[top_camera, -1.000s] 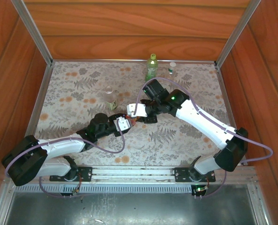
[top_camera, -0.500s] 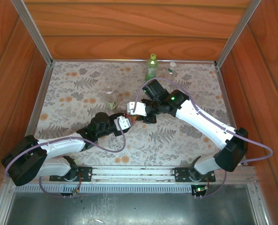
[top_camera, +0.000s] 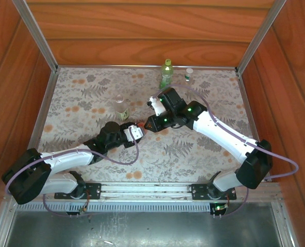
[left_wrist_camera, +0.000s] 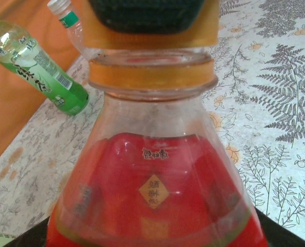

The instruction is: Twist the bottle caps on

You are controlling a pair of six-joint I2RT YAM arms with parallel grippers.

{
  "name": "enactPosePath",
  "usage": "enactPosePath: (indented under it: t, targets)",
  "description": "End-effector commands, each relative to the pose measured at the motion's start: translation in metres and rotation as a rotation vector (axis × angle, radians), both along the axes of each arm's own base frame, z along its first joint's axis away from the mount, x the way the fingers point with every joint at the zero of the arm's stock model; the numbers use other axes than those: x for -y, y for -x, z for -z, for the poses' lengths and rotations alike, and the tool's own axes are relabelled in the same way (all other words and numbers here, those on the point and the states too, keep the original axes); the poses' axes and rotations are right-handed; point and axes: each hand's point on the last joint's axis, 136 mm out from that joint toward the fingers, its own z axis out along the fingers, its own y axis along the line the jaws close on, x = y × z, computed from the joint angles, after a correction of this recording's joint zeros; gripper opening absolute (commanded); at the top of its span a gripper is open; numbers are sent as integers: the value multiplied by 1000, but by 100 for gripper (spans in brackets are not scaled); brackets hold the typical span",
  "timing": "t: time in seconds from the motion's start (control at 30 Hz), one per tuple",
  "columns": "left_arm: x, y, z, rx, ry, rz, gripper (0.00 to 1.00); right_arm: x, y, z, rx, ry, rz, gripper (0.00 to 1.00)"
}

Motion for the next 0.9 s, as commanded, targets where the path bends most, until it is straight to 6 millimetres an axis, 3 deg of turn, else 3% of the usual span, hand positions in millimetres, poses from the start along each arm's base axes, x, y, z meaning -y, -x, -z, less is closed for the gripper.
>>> enactPosePath:
  t: [0.0, 0.13, 0.33, 0.57, 0.87]
  targets:
    - [18, 1, -53, 119, 126, 66, 55, -8, 12, -9, -60, -33, 15, 21]
    - [14, -1, -49, 127, 111, 55, 55, 3, 12, -11, 88, 24, -104, 46]
    - [6, 0, -38, 122, 88, 46, 55, 17, 23, -29, 349, 33, -353, 65]
    - [8, 6, -39, 102, 108, 83, 55, 28, 43, -39, 621, 35, -679, 64]
    - [10, 8, -39, 98, 108, 108, 55, 18, 22, -38, 809, 134, -852, 47]
